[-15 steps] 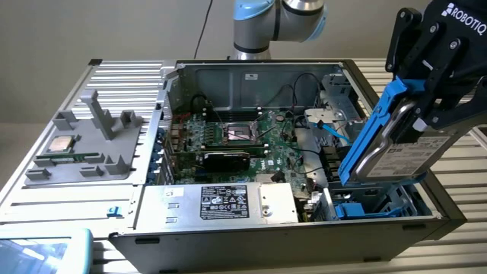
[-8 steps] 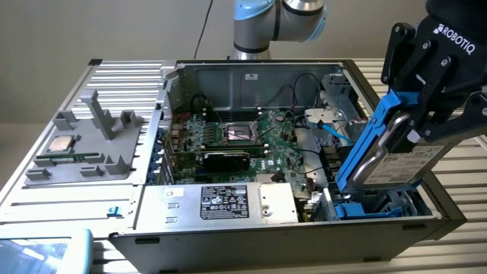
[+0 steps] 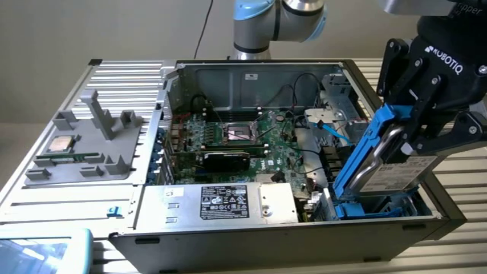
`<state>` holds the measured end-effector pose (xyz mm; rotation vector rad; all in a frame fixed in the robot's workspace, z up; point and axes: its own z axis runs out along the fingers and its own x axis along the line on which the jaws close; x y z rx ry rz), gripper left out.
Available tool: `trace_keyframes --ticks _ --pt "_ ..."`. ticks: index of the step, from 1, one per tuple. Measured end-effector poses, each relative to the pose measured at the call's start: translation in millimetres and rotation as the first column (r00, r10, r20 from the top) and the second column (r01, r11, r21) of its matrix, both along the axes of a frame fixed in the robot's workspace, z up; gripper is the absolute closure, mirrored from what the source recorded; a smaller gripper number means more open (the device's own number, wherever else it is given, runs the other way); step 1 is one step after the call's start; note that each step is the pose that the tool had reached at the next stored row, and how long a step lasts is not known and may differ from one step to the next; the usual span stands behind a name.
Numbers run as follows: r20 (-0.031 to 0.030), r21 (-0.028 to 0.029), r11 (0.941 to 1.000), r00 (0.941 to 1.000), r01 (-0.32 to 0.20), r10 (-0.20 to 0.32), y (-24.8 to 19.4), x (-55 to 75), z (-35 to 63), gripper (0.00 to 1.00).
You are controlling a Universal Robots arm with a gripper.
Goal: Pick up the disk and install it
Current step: 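Insert the disk into the insertion slot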
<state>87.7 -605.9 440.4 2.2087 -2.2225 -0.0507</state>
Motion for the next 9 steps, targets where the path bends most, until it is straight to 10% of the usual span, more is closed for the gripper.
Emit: trace_keyframes --ticks 9 --pt "-0.0006 0.0002 1.0000 1.0000 0.003 -0.003 3.5 0.0 -9.1 0.63"
